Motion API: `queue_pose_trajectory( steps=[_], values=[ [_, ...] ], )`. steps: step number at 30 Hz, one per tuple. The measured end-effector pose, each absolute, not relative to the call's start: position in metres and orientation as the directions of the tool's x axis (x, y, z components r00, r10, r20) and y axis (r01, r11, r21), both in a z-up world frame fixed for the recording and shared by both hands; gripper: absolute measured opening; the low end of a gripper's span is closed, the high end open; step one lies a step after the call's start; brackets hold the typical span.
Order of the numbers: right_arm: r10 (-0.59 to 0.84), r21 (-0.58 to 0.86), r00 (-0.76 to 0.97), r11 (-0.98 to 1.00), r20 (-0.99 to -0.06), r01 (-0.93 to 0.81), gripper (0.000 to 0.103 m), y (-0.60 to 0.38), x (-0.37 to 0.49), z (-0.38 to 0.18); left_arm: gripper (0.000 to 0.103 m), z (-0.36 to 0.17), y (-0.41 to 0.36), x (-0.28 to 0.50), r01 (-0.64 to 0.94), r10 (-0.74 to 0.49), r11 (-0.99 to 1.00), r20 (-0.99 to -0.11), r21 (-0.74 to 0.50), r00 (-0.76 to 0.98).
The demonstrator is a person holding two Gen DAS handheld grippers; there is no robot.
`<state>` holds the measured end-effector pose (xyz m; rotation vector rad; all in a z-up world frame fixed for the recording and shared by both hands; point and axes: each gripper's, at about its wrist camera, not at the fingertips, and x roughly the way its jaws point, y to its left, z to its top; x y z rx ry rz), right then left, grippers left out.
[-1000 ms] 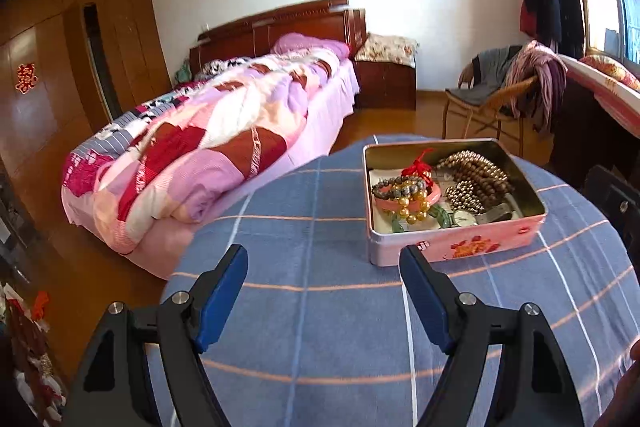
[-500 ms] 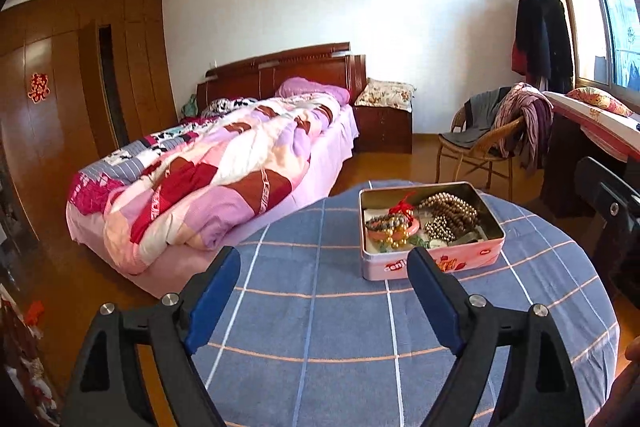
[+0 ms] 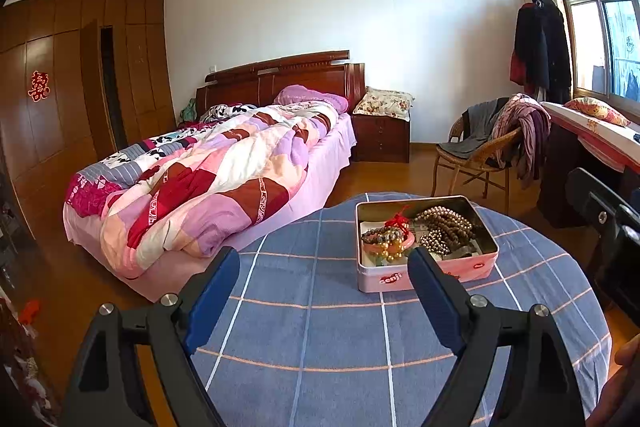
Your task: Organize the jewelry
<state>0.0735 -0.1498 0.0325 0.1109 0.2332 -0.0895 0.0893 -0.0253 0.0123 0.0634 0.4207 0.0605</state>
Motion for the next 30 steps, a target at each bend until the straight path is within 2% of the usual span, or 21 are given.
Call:
queue_pose_trajectory(
  steps=[11,30],
  values=[
    [-0.075,0.113,0.974,0.988,-0.212,0.101,0.103,-0.150,0.068,0.039,0.086,0.025,-0.024,0.084,-0.028,0.039,0.999,-0.346,0.037,0.937],
    [-0.091,0.112,0.976,0.987,-0.198,0.115,0.103,-0.154,0.066,0.048,0.086,0.035,-0.022,0.086,-0.023,0.027,1.000,-0.340,0.017,0.940]
  ],
)
